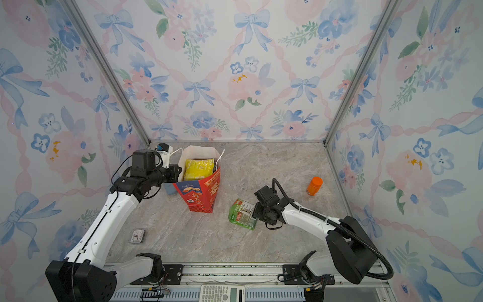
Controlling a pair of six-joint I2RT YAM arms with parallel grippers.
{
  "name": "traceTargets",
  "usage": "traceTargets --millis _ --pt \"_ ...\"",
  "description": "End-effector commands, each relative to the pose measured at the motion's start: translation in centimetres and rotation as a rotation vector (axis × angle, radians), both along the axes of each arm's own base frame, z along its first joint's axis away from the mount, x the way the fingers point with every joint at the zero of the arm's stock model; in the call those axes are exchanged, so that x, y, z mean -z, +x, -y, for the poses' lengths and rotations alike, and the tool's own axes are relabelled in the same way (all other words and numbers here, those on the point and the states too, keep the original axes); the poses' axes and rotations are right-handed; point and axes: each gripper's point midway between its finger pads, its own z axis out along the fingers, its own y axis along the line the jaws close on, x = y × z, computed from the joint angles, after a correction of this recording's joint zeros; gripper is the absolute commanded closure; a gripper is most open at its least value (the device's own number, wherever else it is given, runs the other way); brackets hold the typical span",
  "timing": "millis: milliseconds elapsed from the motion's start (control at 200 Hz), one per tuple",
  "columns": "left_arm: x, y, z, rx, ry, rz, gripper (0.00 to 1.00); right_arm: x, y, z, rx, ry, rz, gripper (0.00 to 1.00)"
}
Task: Place the snacks into the paper bag
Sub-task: 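Close the right gripper on the green seasoning pack and drag it toward the paper bag, then lift the green seasoning pack high with the right gripper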
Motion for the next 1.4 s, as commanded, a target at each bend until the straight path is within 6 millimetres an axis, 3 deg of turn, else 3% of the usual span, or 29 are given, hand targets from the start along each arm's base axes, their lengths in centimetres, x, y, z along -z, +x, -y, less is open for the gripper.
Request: traceTargets --millis 0,375,520,730,895,1025,1125,1395 --pt "-1.9 -0.2 0.4 0.019 -0.016 0.07 1.0 0.3 0.2 -0.7 0.013 -0.016 0.008 0.38" --pt "-1.9 -0.3 0.3 0.017 -0.013 0.071 1.0 2.3 0.5 -1.8 0.019 -0.045 -0.01 0.39" --pt "-1.9 -0.3 0.4 0.019 -0.014 0.071 1.0 3.1 0.8 -2.4 0.012 -0.053 -0.022 0.44" --pt "-2.1 -0.4 0.2 0.015 -0.008 0.078 1.0 4.3 0.7 -2.0 0.021 -0.084 -0.041 0.66" --pt "-1.9 -0.4 0.2 0.015 -0.009 0.072 1.0 4.6 0.8 -1.6 0.03 -0.091 -0.042 0.97" --pt "-1.8 -0.3 0.3 0.017 -0.01 0.071 1.0 3.4 1.5 -1.5 0.02 -0.088 -0.007 1.0" --pt "-1.9 -0.2 0.3 0.018 -0.01 0.072 1.0 1.3 2.3 -1.2 -0.004 -0.117 0.041 1.0" --pt "-1.9 -0.2 0.3 0.015 -0.014 0.07 1.0 -7.2 5.5 -1.2 -0.06 -0.124 0.229 1.0"
